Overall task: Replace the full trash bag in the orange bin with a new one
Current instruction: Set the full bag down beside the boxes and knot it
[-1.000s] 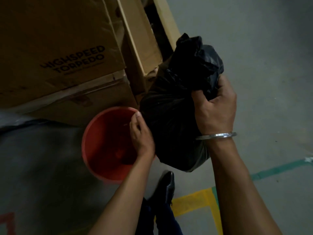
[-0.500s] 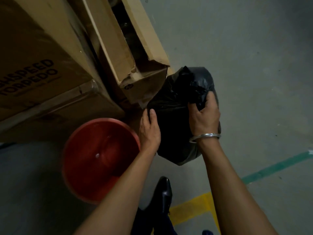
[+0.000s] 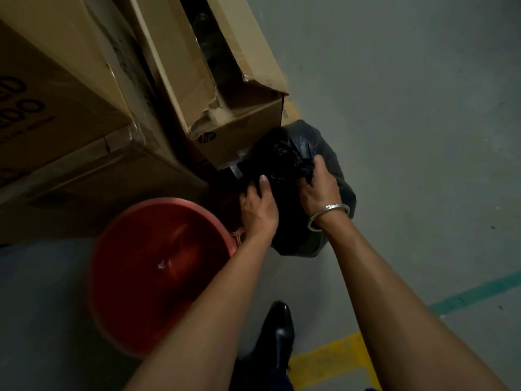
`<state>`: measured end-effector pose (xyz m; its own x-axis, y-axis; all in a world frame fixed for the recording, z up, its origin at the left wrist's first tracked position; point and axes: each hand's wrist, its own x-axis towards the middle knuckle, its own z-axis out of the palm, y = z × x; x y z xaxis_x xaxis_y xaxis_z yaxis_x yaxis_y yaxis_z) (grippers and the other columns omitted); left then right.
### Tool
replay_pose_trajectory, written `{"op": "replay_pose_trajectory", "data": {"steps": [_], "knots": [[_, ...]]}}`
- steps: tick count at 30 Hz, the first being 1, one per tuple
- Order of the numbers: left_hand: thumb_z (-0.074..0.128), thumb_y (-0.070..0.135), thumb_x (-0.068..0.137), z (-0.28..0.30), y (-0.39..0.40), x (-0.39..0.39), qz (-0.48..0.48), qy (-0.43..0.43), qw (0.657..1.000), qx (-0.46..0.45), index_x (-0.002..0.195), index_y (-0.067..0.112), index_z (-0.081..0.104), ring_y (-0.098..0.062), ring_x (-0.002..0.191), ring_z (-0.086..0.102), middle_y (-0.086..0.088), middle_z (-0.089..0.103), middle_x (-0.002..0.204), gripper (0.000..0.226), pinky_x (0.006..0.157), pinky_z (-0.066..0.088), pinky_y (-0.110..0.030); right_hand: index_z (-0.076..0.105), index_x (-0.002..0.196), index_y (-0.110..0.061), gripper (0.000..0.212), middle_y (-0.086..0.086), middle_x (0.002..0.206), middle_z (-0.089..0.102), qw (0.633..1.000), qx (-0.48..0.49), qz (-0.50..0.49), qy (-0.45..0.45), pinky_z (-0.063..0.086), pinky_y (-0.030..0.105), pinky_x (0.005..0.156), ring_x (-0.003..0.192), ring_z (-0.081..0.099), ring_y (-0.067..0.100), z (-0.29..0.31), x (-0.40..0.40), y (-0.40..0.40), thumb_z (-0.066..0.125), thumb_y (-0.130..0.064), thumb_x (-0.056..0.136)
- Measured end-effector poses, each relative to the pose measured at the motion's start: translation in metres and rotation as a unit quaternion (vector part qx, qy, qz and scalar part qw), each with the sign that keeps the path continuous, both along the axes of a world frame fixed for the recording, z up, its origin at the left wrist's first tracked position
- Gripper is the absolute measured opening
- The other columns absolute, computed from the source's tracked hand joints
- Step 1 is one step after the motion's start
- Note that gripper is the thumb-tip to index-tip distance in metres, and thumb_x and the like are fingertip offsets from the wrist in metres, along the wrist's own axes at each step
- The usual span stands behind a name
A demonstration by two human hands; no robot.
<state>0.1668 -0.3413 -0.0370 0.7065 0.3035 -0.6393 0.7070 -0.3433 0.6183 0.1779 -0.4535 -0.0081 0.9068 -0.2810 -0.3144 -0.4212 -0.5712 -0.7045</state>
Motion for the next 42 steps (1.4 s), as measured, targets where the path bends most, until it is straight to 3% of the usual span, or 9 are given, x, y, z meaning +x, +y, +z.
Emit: {"op": "replay_pose_trajectory", "data": {"steps": [8, 12, 19, 23, 25, 27, 30, 34, 42], "knots": [[0.047, 0.037, 0.096, -0.036, -0.004, -0.011, -0.070, -0.001, 0.997, 0.014, 0.139, 0.029, 0.049, -0.030, 0.130, 0.049, -0.007, 0.049, 0.144, 0.044, 0.107, 0.041, -0.046, 0.048, 0.106, -0.013, 0.025, 0.015, 0.110, 0.062, 0.990, -0.065, 0.106, 0.072, 0.049, 0.041, 0.082, 0.100, 0.060, 0.038, -0.043, 0.000, 0.002, 0.051, -0.029, 0.088], [0.046, 0.043, 0.091, -0.040, -0.007, -0.006, -0.058, 0.025, 0.998, 0.014, 0.133, 0.032, 0.054, -0.031, 0.126, 0.053, -0.005, 0.053, 0.141, 0.044, 0.104, 0.044, -0.047, 0.050, 0.108, -0.013, 0.030, 0.013, 0.111, 0.061, 0.986, -0.095, 0.115, 0.070, 0.050, 0.041, 0.079, 0.099, 0.060, 0.038, -0.054, 0.000, 0.005, 0.052, -0.034, 0.087], [0.047, 0.038, 0.093, -0.037, 0.001, -0.004, -0.109, 0.036, 0.992, 0.050, 0.146, 0.035, 0.040, -0.034, 0.137, 0.040, -0.008, 0.031, 0.156, 0.053, 0.113, 0.035, -0.044, 0.043, 0.110, -0.013, 0.054, 0.014, 0.110, 0.054, 0.961, -0.237, 0.073, 0.120, 0.045, 0.043, 0.068, 0.093, 0.061, 0.041, -0.057, -0.012, -0.001, 0.065, -0.047, 0.075], [0.050, 0.032, 0.094, -0.030, 0.003, -0.007, -0.134, 0.023, 0.988, 0.074, 0.147, 0.026, 0.038, -0.032, 0.138, 0.038, -0.006, 0.023, 0.159, 0.055, 0.109, 0.035, -0.040, 0.045, 0.113, -0.010, 0.050, 0.016, 0.117, 0.053, 0.942, -0.293, 0.050, 0.155, 0.044, 0.047, 0.082, 0.103, 0.056, 0.042, -0.056, -0.015, -0.006, 0.064, -0.040, 0.077], [0.051, 0.033, 0.093, -0.028, 0.003, -0.008, -0.143, 0.016, 0.987, 0.077, 0.146, 0.025, 0.039, -0.031, 0.137, 0.039, -0.005, 0.023, 0.158, 0.055, 0.108, 0.036, -0.040, 0.048, 0.111, -0.010, 0.034, 0.018, 0.116, 0.056, 0.949, -0.268, 0.040, 0.161, 0.045, 0.047, 0.083, 0.104, 0.057, 0.042, -0.057, -0.014, -0.012, 0.057, -0.027, 0.084], [0.052, 0.033, 0.093, -0.029, 0.005, -0.007, -0.149, 0.016, 0.986, 0.076, 0.146, 0.025, 0.039, -0.031, 0.136, 0.040, -0.005, 0.025, 0.157, 0.055, 0.107, 0.036, -0.040, 0.050, 0.107, -0.008, 0.019, 0.021, 0.108, 0.062, 0.965, -0.221, 0.047, 0.131, 0.047, 0.043, 0.078, 0.101, 0.060, 0.041, -0.060, -0.013, -0.017, 0.046, -0.013, 0.089], [0.059, 0.033, 0.089, -0.031, 0.013, -0.008, -0.170, 0.017, 0.983, 0.065, 0.147, 0.030, 0.037, -0.033, 0.134, 0.043, -0.008, 0.035, 0.151, 0.062, 0.106, 0.039, -0.041, 0.057, 0.104, -0.008, 0.017, 0.020, 0.101, 0.065, 0.986, -0.160, 0.048, 0.014, 0.045, 0.037, 0.076, 0.097, 0.061, 0.037, -0.053, -0.011, -0.013, 0.046, -0.011, 0.091], [0.062, 0.039, 0.081, -0.030, 0.018, -0.019, -0.347, 0.008, 0.923, 0.167, 0.144, 0.034, 0.031, -0.038, 0.126, 0.044, -0.011, 0.048, 0.138, 0.070, 0.102, 0.040, -0.048, 0.060, 0.096, 0.000, 0.014, 0.022, 0.094, 0.063, 0.987, -0.110, 0.049, -0.101, 0.048, 0.042, 0.076, 0.089, 0.060, 0.037, -0.038, -0.013, 0.003, 0.051, -0.007, 0.088], [0.056, 0.036, 0.088, -0.029, 0.017, -0.023, -0.339, -0.046, 0.895, 0.287, 0.106, 0.021, 0.067, -0.028, 0.113, 0.049, -0.006, 0.060, 0.118, 0.026, 0.094, 0.037, -0.041, 0.050, 0.086, -0.005, 0.003, 0.018, 0.086, 0.058, 0.985, -0.113, 0.069, -0.112, 0.043, 0.041, 0.067, 0.080, 0.054, 0.033, -0.027, 0.006, 0.015, 0.048, -0.005, 0.088]]}}
